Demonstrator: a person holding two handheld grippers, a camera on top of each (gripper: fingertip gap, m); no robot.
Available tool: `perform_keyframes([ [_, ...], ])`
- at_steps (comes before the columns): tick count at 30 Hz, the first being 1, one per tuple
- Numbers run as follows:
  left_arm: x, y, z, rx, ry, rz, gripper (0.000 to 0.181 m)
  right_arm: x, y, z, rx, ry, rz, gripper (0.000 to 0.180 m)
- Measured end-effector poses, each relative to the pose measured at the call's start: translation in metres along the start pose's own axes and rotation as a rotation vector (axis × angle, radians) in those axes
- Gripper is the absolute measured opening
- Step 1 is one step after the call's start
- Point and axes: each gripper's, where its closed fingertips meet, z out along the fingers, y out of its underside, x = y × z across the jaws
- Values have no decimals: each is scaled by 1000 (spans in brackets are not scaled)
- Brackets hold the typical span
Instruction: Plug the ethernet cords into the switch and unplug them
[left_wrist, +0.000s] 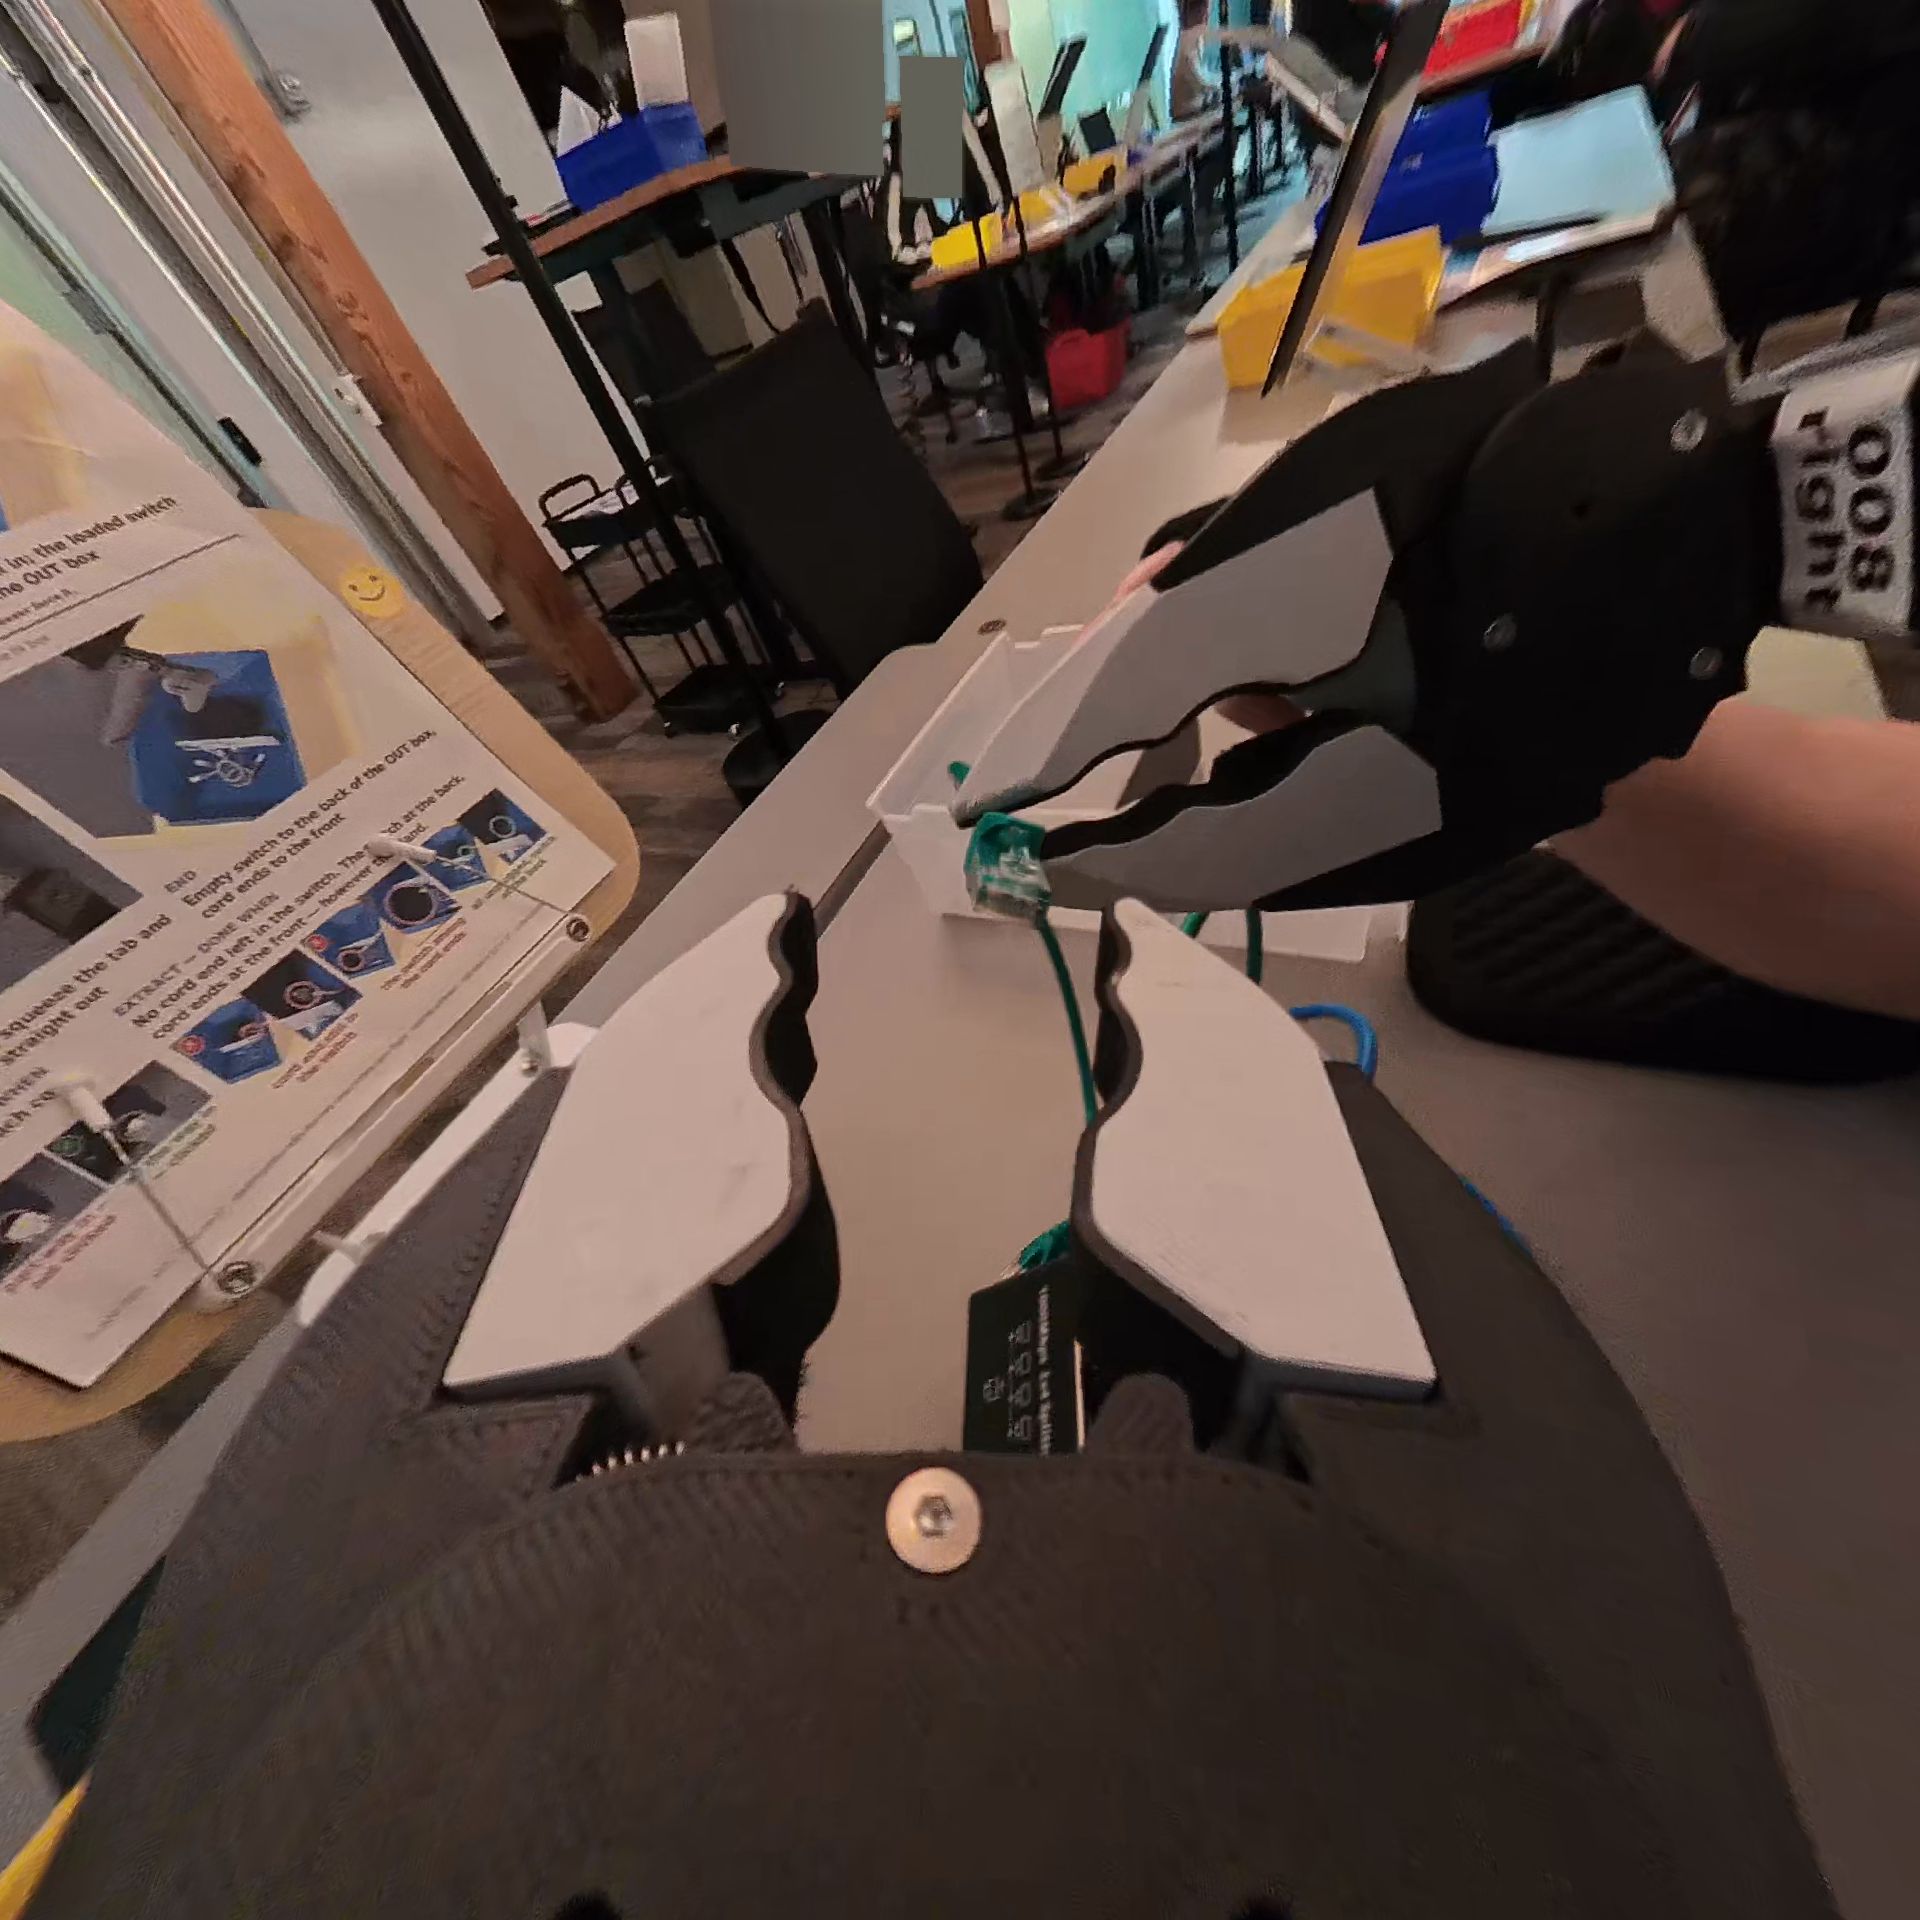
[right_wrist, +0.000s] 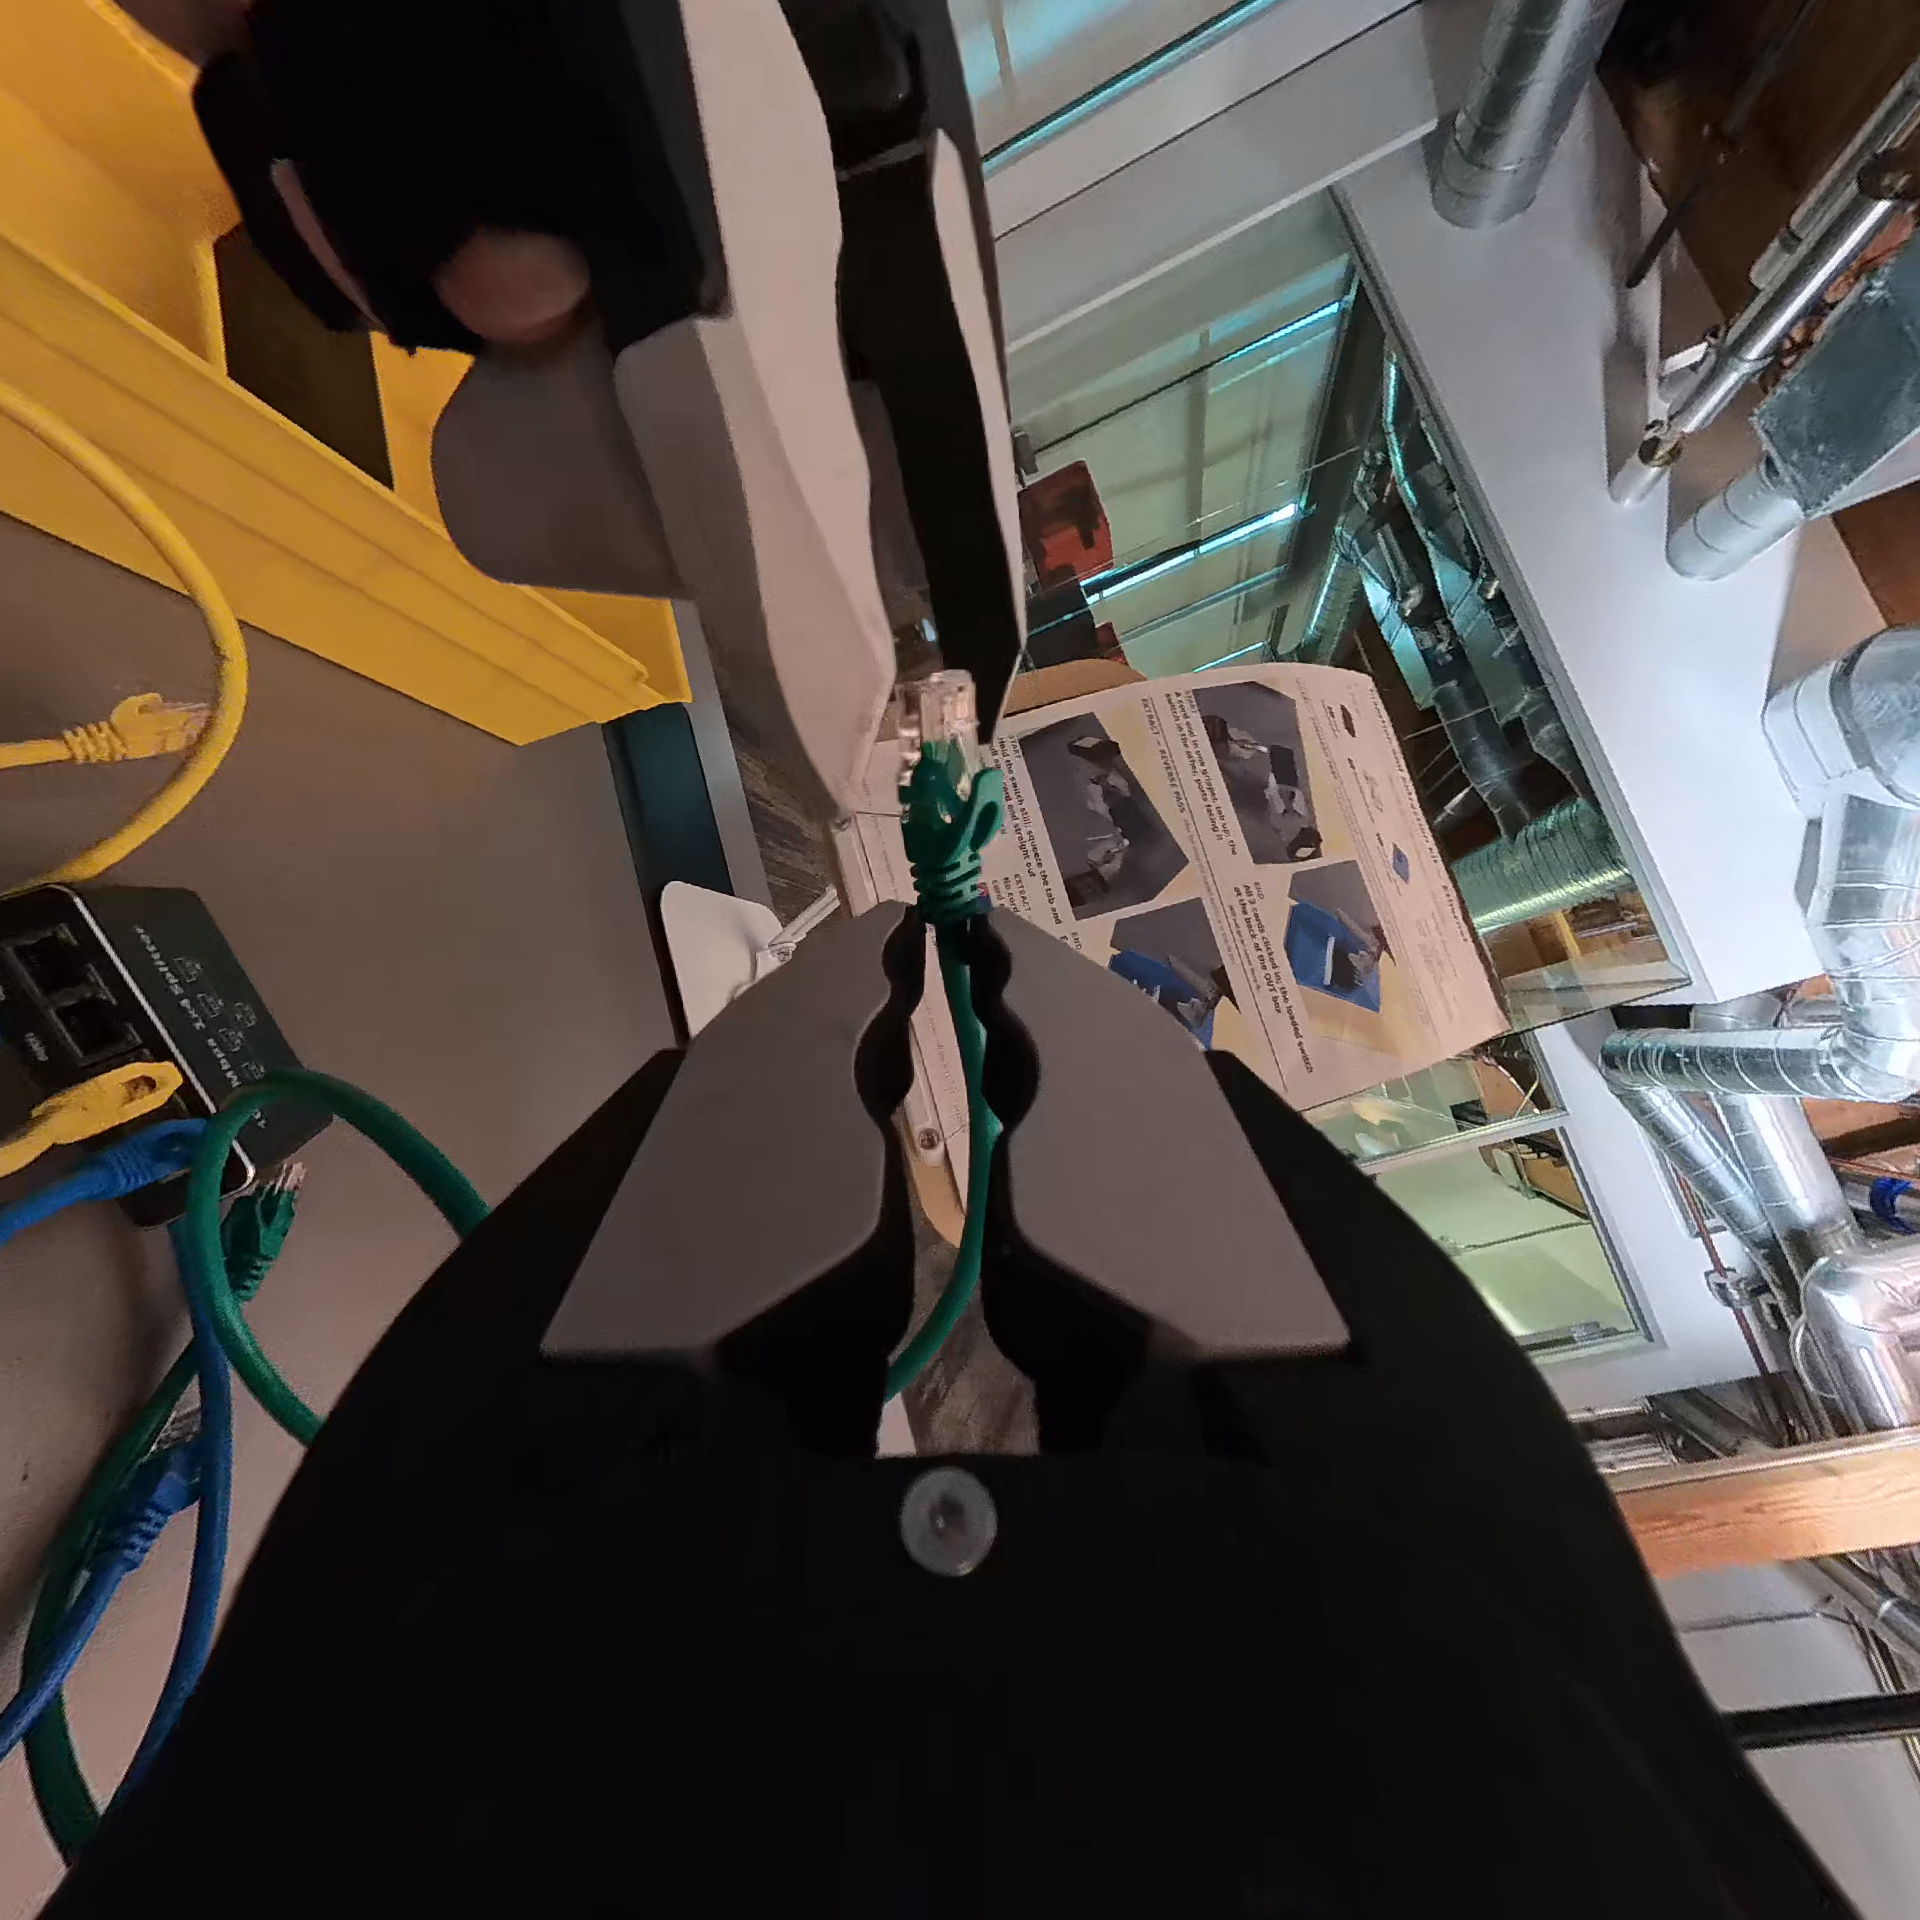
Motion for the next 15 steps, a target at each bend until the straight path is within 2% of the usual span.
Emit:
perform_keyframes([
  [11,7,6,8,-41,-27,134,12,-6,-4,1,6,-7,-22,8],
  [15,-4,-2,3,-12,-112,162,12,4,-7,-5,45,18,17,13],
])
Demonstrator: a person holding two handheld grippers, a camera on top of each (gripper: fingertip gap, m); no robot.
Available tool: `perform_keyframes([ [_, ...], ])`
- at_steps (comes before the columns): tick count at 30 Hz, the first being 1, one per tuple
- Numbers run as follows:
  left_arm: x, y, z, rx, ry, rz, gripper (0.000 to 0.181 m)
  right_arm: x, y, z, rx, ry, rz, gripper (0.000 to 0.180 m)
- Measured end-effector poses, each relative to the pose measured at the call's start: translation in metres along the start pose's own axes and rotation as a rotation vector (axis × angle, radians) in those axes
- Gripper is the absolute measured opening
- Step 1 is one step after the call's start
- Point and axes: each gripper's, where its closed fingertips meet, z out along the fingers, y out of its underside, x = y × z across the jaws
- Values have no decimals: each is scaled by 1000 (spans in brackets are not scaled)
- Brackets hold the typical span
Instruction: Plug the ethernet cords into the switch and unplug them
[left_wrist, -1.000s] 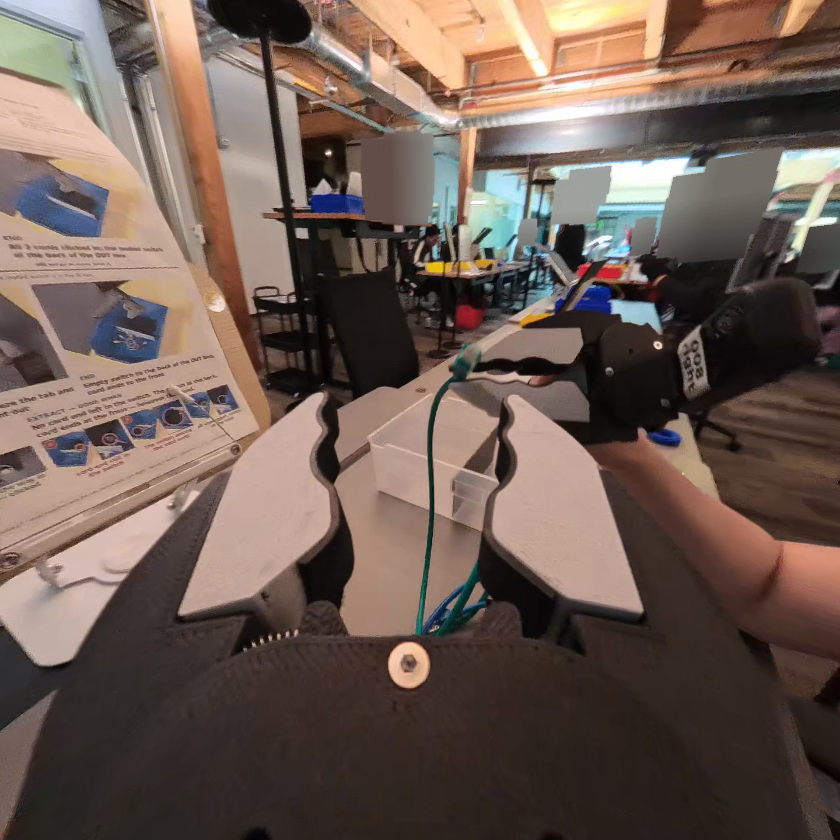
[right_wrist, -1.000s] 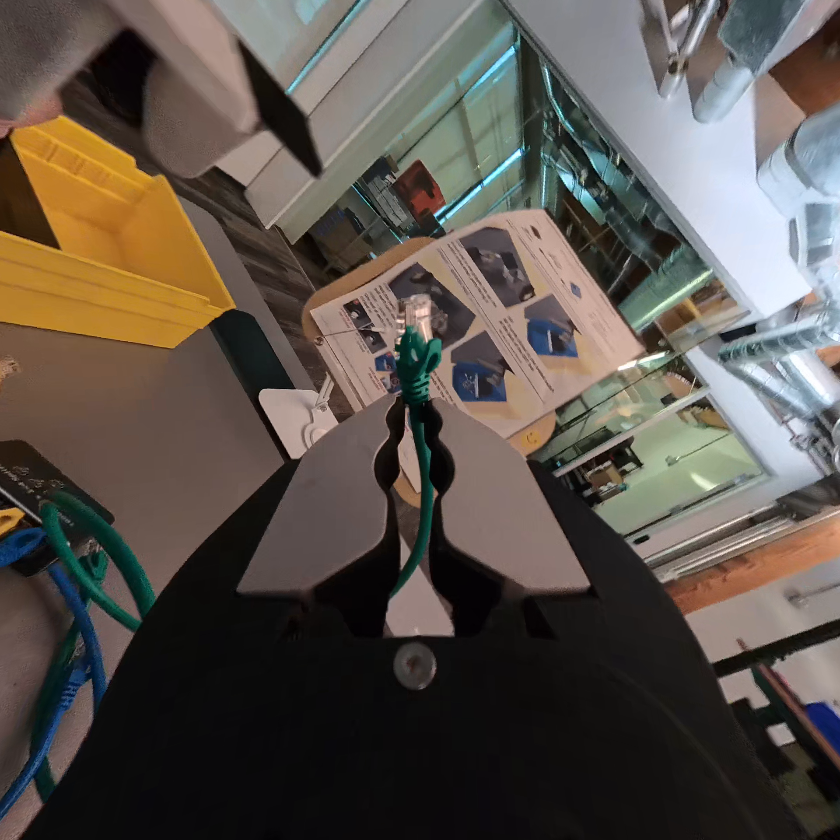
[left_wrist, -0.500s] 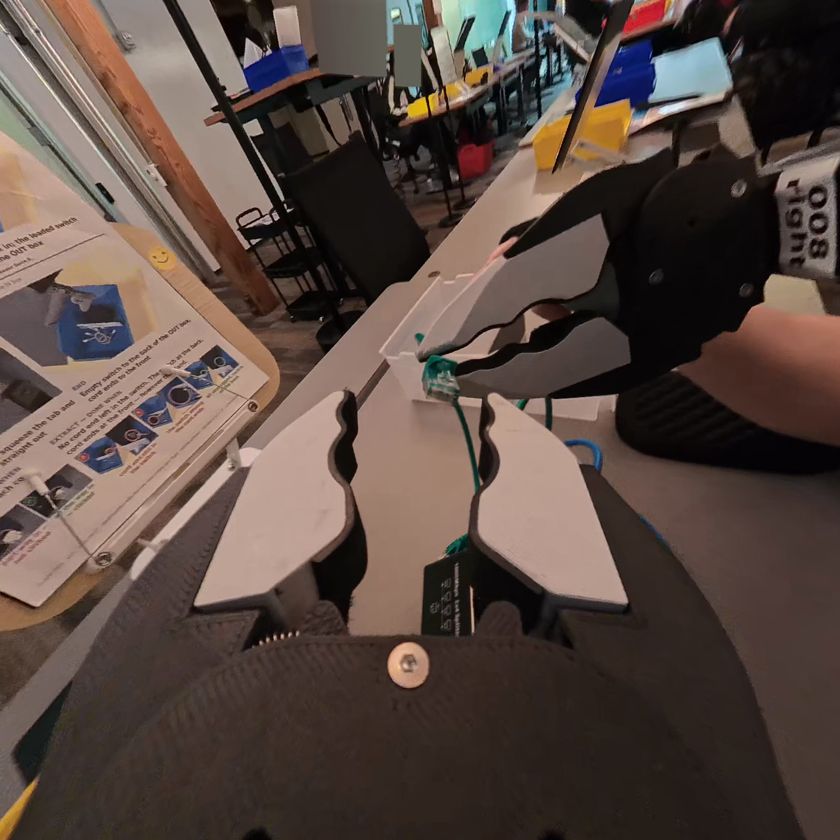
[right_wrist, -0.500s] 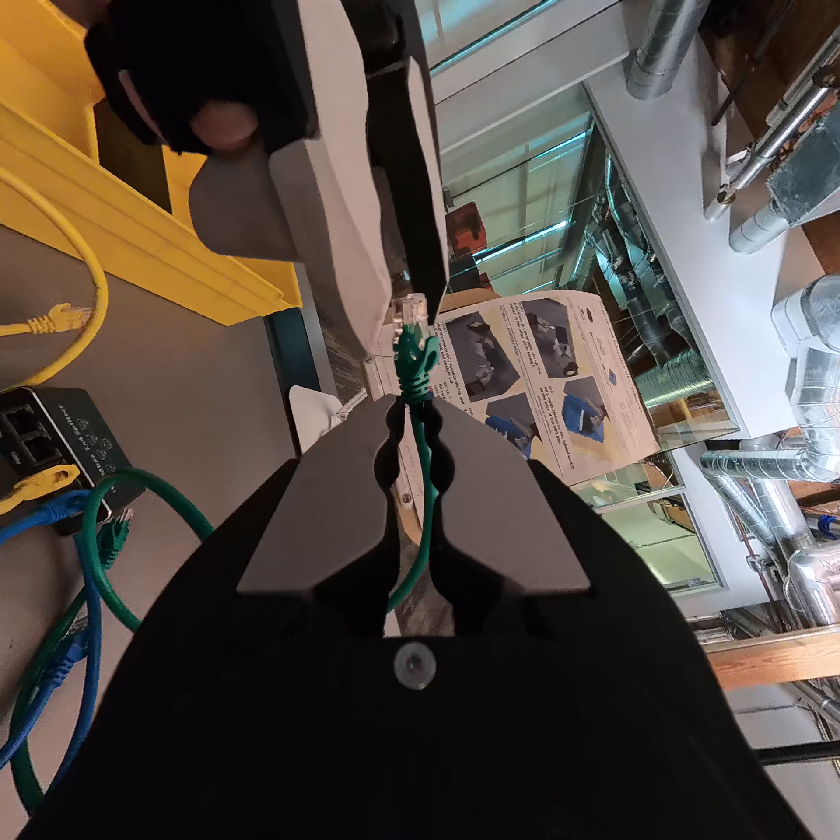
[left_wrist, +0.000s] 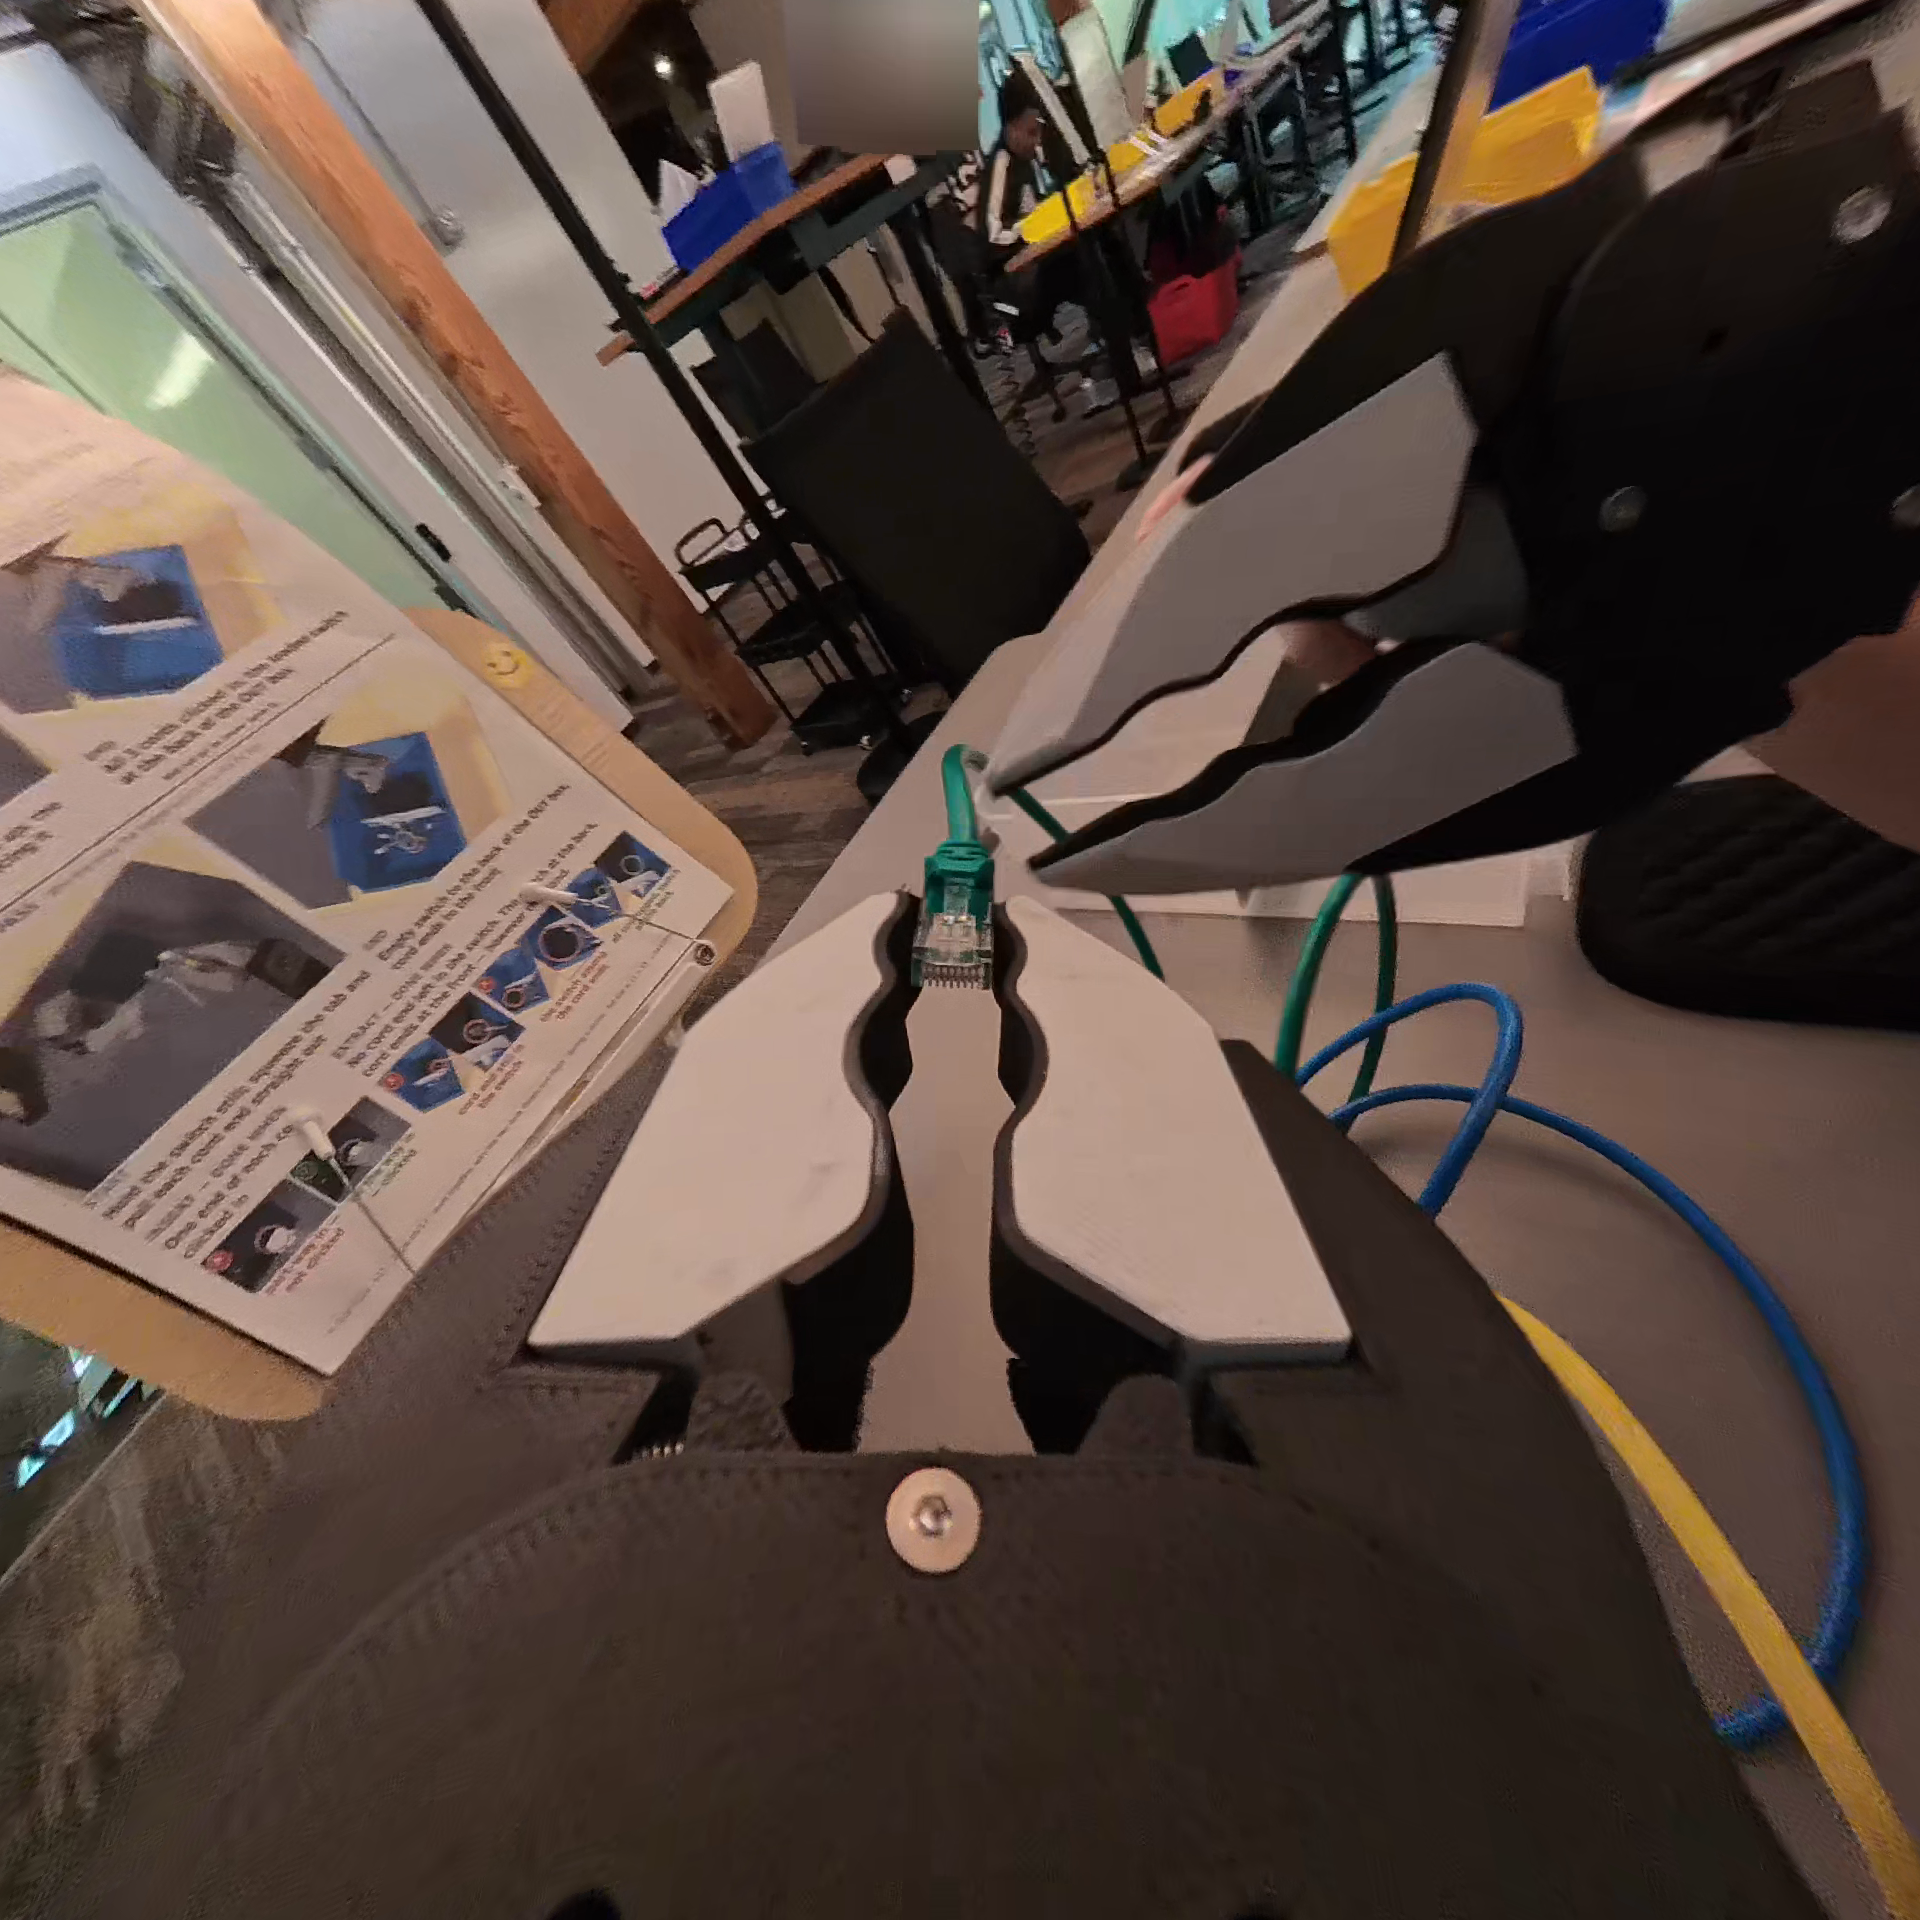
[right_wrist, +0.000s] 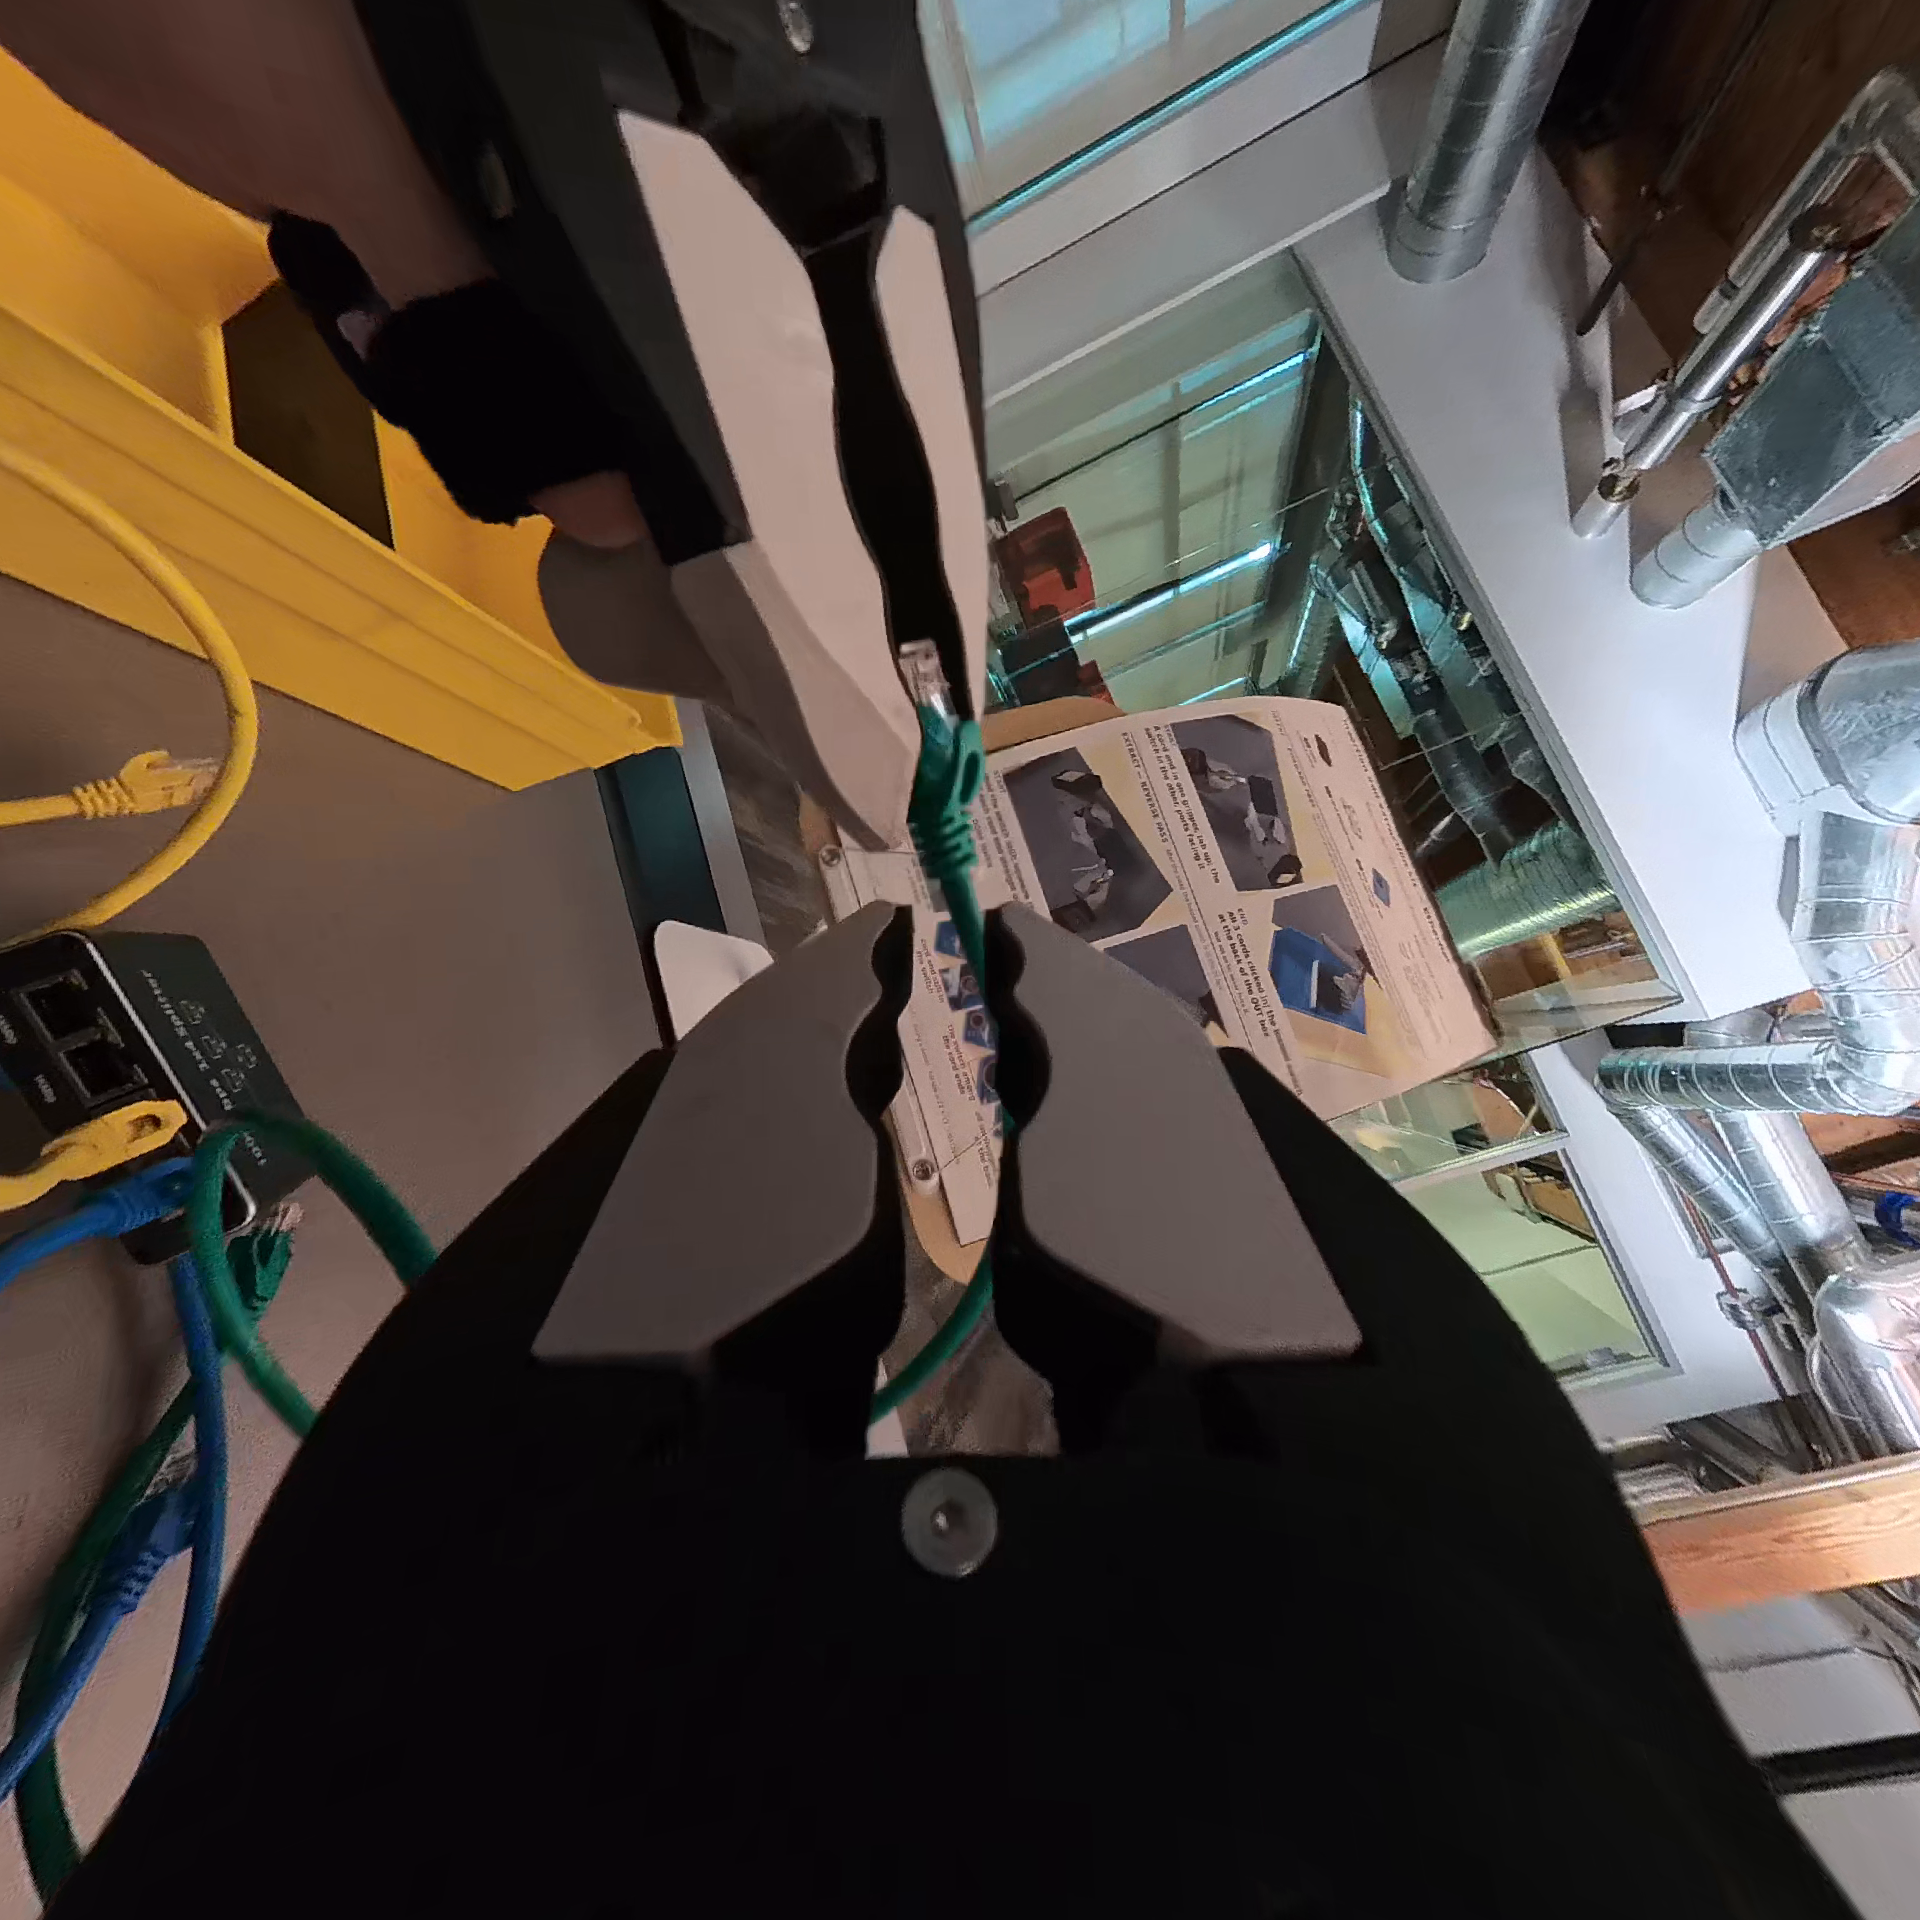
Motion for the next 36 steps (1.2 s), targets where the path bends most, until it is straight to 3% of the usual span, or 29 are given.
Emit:
perform_keyframes([
  [2,-7,1,-3,-1,-22,-41,12,2,-6,-8,30,-53,57,13],
  [6,-17,-9,-12,75,-30,-143,12,-48,-26,-23,82,-529,410,18],
  [7,-14,-15,-15,104,-3,-161,12,-56,-26,-18,71,-569,473,19],
  [10,-2,-28,-22,150,77,-196,12,-59,-15,10,56,-509,637,25],
  [13,15,-40,-27,172,165,-196,11,-46,-19,16,189,-460,782,30],
  [22,37,-52,-30,206,286,-200,11,24,-52,-48,806,-558,1087,32],
  [27,42,-51,-27,191,307,-199,12,23,-53,-49,807,-578,1090,29],
  [31,46,-50,-28,186,336,-198,12,21,-52,-49,783,-591,1078,15],
  [36,49,-44,-25,146,353,-202,12,16,-50,-49,741,-635,1066,16],
])
